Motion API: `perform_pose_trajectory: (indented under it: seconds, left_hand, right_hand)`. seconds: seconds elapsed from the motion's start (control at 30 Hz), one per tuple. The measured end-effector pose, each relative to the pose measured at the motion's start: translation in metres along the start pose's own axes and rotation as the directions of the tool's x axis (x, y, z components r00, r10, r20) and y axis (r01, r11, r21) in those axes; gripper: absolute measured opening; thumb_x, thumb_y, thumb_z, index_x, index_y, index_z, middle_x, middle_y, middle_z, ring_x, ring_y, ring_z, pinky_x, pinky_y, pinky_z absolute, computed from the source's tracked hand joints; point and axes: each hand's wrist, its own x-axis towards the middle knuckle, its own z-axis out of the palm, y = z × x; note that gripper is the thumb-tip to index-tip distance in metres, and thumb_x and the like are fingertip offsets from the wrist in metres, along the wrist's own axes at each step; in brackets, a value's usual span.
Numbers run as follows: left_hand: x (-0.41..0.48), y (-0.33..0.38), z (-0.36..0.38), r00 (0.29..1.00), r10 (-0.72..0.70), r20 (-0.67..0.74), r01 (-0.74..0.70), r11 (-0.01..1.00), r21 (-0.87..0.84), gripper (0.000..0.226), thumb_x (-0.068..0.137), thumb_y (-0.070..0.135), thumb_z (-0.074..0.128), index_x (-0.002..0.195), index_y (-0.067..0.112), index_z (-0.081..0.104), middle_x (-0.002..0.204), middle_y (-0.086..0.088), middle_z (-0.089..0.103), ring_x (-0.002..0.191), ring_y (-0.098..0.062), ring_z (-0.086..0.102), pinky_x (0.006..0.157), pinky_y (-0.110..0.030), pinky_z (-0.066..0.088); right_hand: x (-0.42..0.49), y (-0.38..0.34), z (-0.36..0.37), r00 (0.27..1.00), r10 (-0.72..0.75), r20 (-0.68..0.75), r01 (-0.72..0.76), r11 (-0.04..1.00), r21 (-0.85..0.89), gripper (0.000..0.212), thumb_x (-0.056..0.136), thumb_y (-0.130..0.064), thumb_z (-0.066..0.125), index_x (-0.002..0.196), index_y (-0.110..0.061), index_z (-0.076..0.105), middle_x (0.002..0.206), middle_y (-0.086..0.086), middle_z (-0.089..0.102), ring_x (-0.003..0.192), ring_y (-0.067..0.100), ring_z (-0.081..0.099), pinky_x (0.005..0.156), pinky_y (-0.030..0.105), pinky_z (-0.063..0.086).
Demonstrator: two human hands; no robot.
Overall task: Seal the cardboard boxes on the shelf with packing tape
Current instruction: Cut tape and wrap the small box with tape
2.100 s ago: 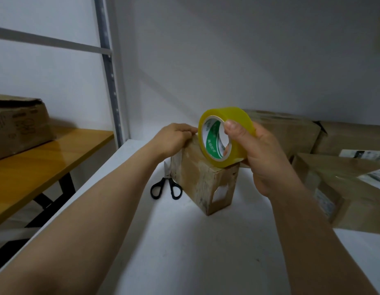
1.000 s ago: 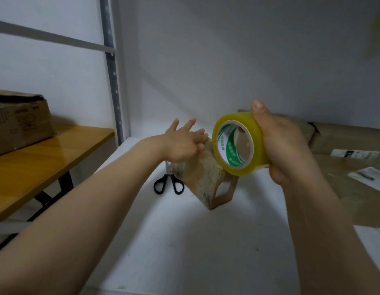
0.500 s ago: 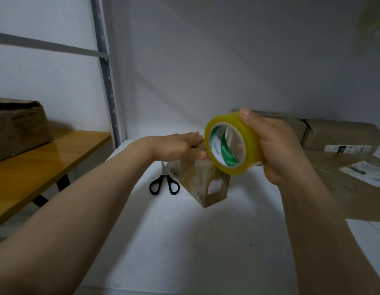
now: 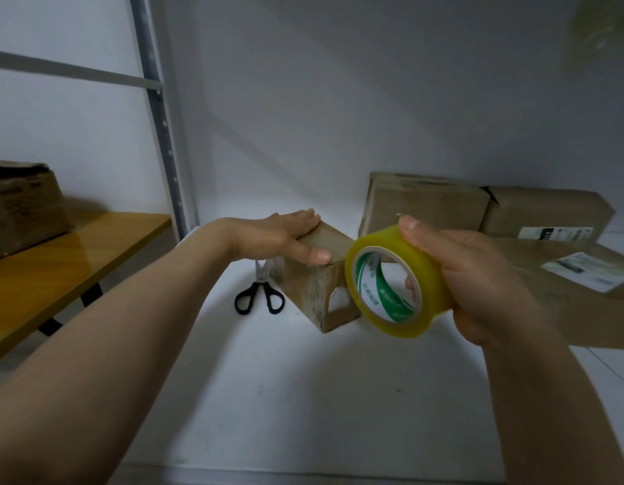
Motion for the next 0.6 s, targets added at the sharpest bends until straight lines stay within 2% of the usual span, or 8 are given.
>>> perform_pose_trajectory:
  seconds: [0.07,0.13,0.2,0.27,0.37,0.43,0.5,0.6]
  left_hand:
    - [-0.001,0.002,0.002,1.0,0.005,-0.001,-0.005,1.0,0.029,0.11,0.074,0.077,0.049,0.162,0.031,0.001,0.168,0.014,-0.008,0.152,-0.005,-0.01,0.113,-0.026,-0.011]
    - [-0.001,0.004,0.006,1.0,0.017,-0.022,-0.016,0.998,0.057,0.111,0.073,0.078,0.045,0.162,0.03,0.0,0.168,0.012,-0.009,0.152,-0.006,-0.011,0.113,-0.026,-0.012]
    - [-0.001,0.005,0.009,0.998,0.022,-0.055,-0.017,0.995,0.094,0.11,0.073,0.082,0.042,0.162,0.03,0.001,0.169,0.009,-0.01,0.152,-0.007,-0.015,0.118,-0.032,-0.014]
    - [-0.002,0.012,0.014,0.997,0.04,-0.068,-0.031,0.991,0.134,0.102,0.081,0.08,0.039,0.162,0.029,0.003,0.169,0.006,-0.009,0.152,-0.01,-0.019,0.122,-0.038,-0.013]
    - [-0.002,0.032,0.028,0.987,0.138,-0.088,-0.119,0.974,0.191,0.064,0.107,0.047,0.034,0.162,0.023,0.011,0.169,0.005,0.001,0.154,-0.009,-0.008,0.123,-0.03,-0.006]
    - [-0.004,0.038,0.039,0.972,0.195,-0.133,-0.159,0.957,0.244,0.056,0.11,0.032,0.031,0.162,0.021,0.013,0.169,0.003,0.005,0.155,-0.012,0.002,0.123,-0.027,0.0]
    - [-0.008,0.035,0.042,0.964,0.219,-0.153,-0.176,0.951,0.252,0.057,0.109,0.029,0.034,0.162,0.024,0.013,0.169,0.005,0.005,0.155,-0.012,0.004,0.126,-0.032,0.001]
    - [-0.015,0.024,0.042,0.957,0.263,-0.125,-0.224,0.94,0.258,0.081,0.097,0.031,0.058,0.162,0.029,0.01,0.169,0.008,0.003,0.154,-0.008,0.002,0.127,-0.036,0.0]
  right_hand:
    - [0.0,0.009,0.0,0.999,0.032,0.013,-0.031,0.999,-0.024,0.062,0.075,-0.057,0.065,0.079,0.005,0.069,0.059,0.01,0.06,0.055,0.023,0.061,0.067,0.038,0.052]
    - [0.0,0.02,-0.001,0.998,0.067,-0.009,-0.067,0.997,-0.023,0.051,0.081,-0.053,0.066,0.076,-0.002,0.072,0.062,0.008,0.065,0.058,0.024,0.064,0.071,0.042,0.052]
    - [0.001,0.03,0.0,0.995,0.089,-0.034,-0.09,0.996,-0.024,0.04,0.083,-0.046,0.068,0.079,-0.007,0.076,0.075,0.011,0.074,0.072,0.033,0.072,0.077,0.049,0.057]
    - [0.004,0.035,0.002,0.991,0.118,-0.063,-0.12,0.992,-0.031,0.033,0.086,-0.04,0.07,0.088,-0.008,0.077,0.088,0.017,0.076,0.088,0.041,0.072,0.085,0.054,0.057]
    - [0.01,0.041,0.004,0.984,0.153,-0.093,-0.156,0.988,-0.015,0.023,0.091,-0.036,0.068,0.091,-0.015,0.076,0.092,0.013,0.075,0.091,0.037,0.071,0.088,0.053,0.056]
    - [0.013,0.045,0.003,0.981,0.178,-0.08,-0.179,0.984,-0.002,0.032,0.085,-0.044,0.072,0.102,-0.017,0.076,0.1,0.011,0.075,0.095,0.035,0.07,0.091,0.054,0.055]
    - [0.015,0.048,0.002,0.976,0.209,-0.067,-0.208,0.978,0.026,0.038,0.085,-0.044,0.071,0.11,-0.016,0.074,0.106,0.013,0.074,0.097,0.035,0.07,0.091,0.052,0.056]
    - [0.01,0.048,0.004,0.975,0.22,-0.022,-0.217,0.972,0.087,0.023,0.091,-0.034,0.065,0.103,-0.016,0.073,0.101,0.014,0.074,0.09,0.032,0.071,0.081,0.045,0.056]
